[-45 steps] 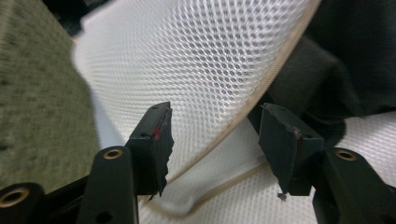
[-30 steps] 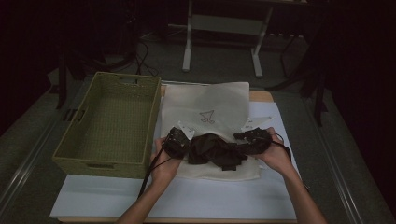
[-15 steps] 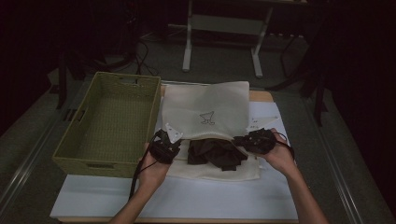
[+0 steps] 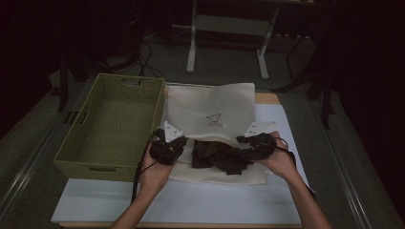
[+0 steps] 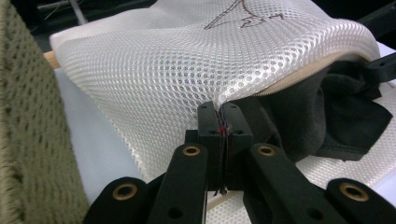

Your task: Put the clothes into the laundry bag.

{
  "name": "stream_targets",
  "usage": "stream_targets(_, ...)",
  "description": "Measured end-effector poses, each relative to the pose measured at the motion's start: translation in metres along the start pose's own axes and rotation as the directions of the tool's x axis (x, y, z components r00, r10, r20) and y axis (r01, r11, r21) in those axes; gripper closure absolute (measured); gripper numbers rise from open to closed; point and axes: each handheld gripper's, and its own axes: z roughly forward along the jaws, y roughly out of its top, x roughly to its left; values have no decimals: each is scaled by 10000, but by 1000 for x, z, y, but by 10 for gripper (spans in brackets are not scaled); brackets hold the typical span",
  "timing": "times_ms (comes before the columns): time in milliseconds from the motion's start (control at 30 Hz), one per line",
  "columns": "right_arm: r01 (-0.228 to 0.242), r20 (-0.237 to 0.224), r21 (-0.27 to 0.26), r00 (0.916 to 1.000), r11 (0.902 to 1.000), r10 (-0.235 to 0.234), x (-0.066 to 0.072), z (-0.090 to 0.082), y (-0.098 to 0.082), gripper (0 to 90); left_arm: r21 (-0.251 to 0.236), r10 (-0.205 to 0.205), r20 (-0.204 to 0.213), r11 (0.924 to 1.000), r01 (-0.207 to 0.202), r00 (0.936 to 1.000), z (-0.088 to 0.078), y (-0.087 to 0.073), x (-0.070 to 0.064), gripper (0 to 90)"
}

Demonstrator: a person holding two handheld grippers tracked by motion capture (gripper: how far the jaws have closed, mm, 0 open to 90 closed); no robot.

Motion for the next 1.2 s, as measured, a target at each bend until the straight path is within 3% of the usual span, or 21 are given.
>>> stream_targets(67, -53, 207, -109, 9998, 9999, 56, 0, -1, 0, 623, 8, -31, 0, 10000, 31, 10000, -2, -1, 3, 888)
stream_targets(133, -252, 10, -485, 9997, 9985, 253, -3, -6, -1, 760, 67, 17, 96, 10000, -17, 10000, -3, -2, 4, 888)
stream_targets(200, -315, -27, -611, 9995, 9976, 314, -5, -11, -2, 824, 142, 118, 209, 9998, -121, 9997, -3, -4, 3, 887)
stream_targets(400, -55, -153, -650, 9999, 9979, 45, -2, -19, -5, 856, 272, 235, 429, 9993, -247, 9988, -4, -8, 0, 883)
stream_targets(433, -41, -618, -632, 9981, 9980, 2, -2, -22, -8, 859, 275, 302, 638, 9991, -320, 9975, -5, -11, -1, 882)
stream_targets(500, 91, -938, -463, 9955, 9989, -134, -2, -22, -11, 860, 334, 388, 835, 9986, -417, 9958, -7, -15, -2, 881)
stream_targets(667, 469, -1393, 24, 9892, 9989, -461, 4, -19, -19, 865, 640, 547, 1052, 9960, -617, 9929, -8, -25, -8, 881)
stream_targets(833, 642, -1670, 418, 9843, 9971, -564, 11, -14, -30, 867, 1531, 765, 1507, 9832, -997, 9856, 5, -48, -14, 881)
stream_targets(867, 637, -1730, 482, 9834, 9968, -545, 12, -12, -33, 867, 1531, 765, 1507, 9832, -997, 9856, 5, -48, -14, 881)
stream_targets(900, 583, -1793, 559, 9827, 9967, -474, 13, -10, -36, 867, 1839, 750, 1577, 9774, -1039, 9846, 13, -56, -17, 881)
stream_targets(933, 543, -1829, 602, 9822, 9967, -424, 14, -7, -40, 867, 1839, 750, 1577, 9774, -1039, 9846, 13, -56, -17, 881)
stream_targets(967, 433, -1916, 666, 9810, 9968, -298, 15, -4, -44, 867, 2116, 887, 1541, 9699, -1206, 9841, 21, -62, -19, 882)
stream_targets(1000, 433, -1916, 666, 9810, 9968, -298, 15, -4, -44, 867, 2116, 887, 1541, 9699, -1206, 9841, 21, -62, -19, 882)
stream_targets(1033, 391, -1946, 790, 9806, 9961, -230, 17, 1, -49, 868, 2397, 871, 1566, 9630, -1234, 9838, 28, -66, -19, 882)
stream_targets(1100, 381, -1967, 871, 9803, 9955, -203, 19, 5, -53, 869, 2634, 818, 1528, 9571, -1204, 9849, 34, -69, -20, 882)
stream_targets(1200, 425, -2043, 939, 9787, 9947, -225, 21, 7, -56, 871, 2763, 834, 1557, 9530, -1245, 9843, 37, -72, -22, 882)
